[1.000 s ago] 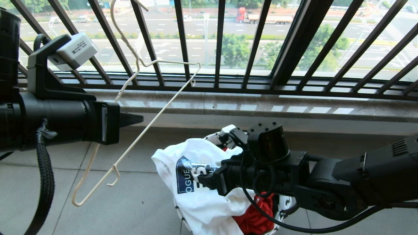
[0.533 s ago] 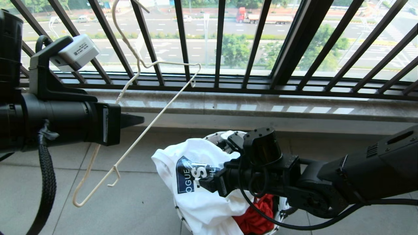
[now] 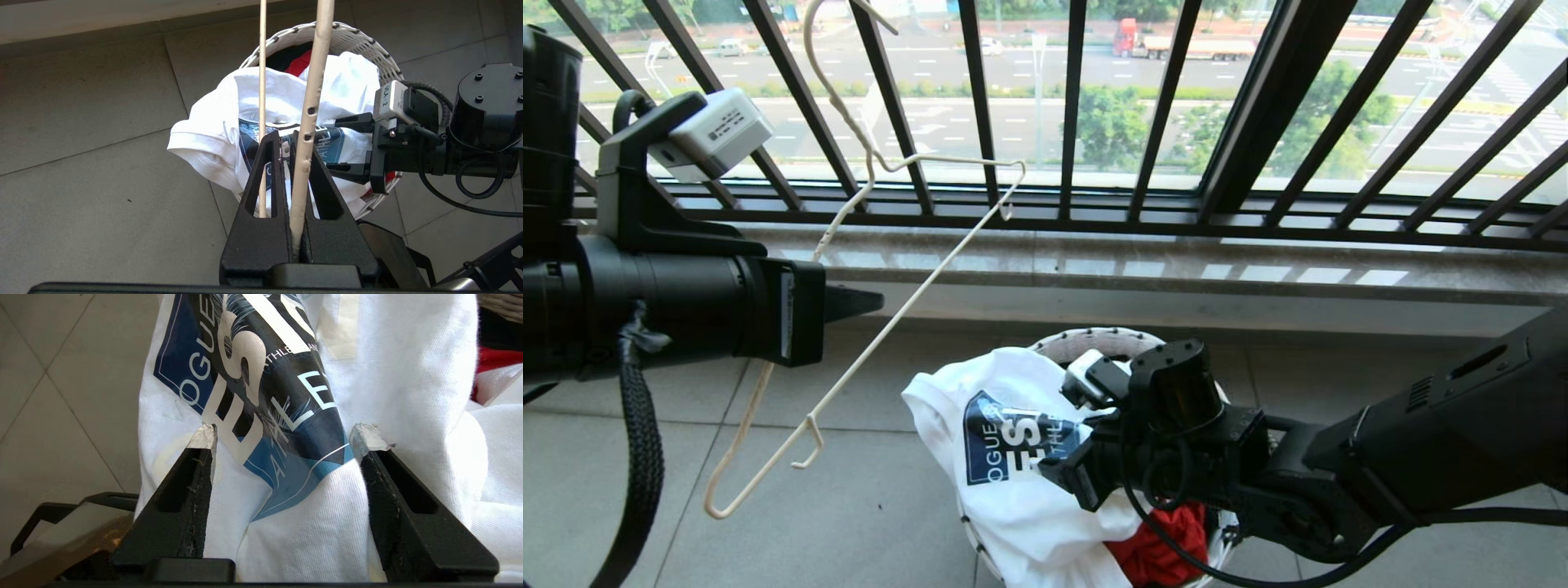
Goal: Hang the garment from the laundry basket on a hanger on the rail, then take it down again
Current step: Pick up clothes from the basket
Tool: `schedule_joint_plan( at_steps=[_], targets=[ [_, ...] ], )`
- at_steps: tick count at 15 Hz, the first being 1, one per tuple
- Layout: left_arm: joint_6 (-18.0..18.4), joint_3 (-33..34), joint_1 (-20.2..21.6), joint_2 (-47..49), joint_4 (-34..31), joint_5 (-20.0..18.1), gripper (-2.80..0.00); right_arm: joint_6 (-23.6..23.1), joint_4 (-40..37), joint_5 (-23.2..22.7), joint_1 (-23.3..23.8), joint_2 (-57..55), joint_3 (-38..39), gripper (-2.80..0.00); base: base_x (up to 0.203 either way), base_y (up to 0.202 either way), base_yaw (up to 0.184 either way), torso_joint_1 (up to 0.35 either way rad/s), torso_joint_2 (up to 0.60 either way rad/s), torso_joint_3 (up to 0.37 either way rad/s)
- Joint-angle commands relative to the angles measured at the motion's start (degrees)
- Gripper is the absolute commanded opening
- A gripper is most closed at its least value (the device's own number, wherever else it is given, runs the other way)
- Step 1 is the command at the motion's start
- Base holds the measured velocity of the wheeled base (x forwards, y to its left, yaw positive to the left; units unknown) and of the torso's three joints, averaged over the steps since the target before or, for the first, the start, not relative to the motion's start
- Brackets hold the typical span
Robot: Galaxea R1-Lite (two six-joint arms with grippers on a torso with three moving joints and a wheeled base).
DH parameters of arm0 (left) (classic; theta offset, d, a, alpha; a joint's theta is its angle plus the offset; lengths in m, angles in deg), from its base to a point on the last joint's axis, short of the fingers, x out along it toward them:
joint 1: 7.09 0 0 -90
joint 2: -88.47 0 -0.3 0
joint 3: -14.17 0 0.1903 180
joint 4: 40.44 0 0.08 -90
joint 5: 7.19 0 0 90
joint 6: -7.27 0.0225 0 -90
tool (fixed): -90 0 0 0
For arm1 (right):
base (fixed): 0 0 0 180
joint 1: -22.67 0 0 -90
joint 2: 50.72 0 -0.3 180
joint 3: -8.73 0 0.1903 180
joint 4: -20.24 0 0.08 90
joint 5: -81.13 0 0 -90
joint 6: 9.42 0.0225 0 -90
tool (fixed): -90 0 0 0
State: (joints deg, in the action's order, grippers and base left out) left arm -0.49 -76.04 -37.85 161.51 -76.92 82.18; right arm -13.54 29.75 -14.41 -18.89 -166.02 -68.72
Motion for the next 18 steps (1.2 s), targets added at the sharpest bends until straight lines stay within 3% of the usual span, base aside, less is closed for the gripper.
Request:
schedule_joint_plan(
  at_steps=[1, 6, 11, 15, 18],
  targets=[
    [-0.1, 0.0, 0.0, 0.0, -0.1, 0.0, -2.8, -0.2, 0.3, 0.1, 0.0, -0.3, 0.2, -2.8, 0.0, 0.0, 0.0, 0.0, 0.0, 0.0],
    [0.1, 0.0, 0.0, -0.2, -0.1, -0.2, -2.8, -0.4, -0.6, 0.1, 0.0, 3.7, 1.1, -2.8, 0.0, 0.0, 0.0, 0.0, 0.0, 0.0],
    [0.1, 0.0, -0.1, 0.1, -0.1, -0.2, -2.8, -4.4, -12.9, 0.2, 0.3, 12.1, 1.2, -2.8, 0.0, 0.0, 0.0, 0.0, 0.0, 0.0],
    [0.1, 0.1, -0.1, 0.3, -0.1, -0.2, -2.8, -11.1, -25.7, 1.6, 5.8, 16.5, -0.4, -2.8, 0.0, 0.0, 0.0, 0.0, 0.0, 0.0],
    [0.1, 0.1, -0.2, 0.3, -0.1, -0.2, -2.8, -13.6, -33.3, 2.1, 11.1, 18.8, -2.7, -2.8, 0.0, 0.0, 0.0, 0.0, 0.0, 0.0]
  ],
)
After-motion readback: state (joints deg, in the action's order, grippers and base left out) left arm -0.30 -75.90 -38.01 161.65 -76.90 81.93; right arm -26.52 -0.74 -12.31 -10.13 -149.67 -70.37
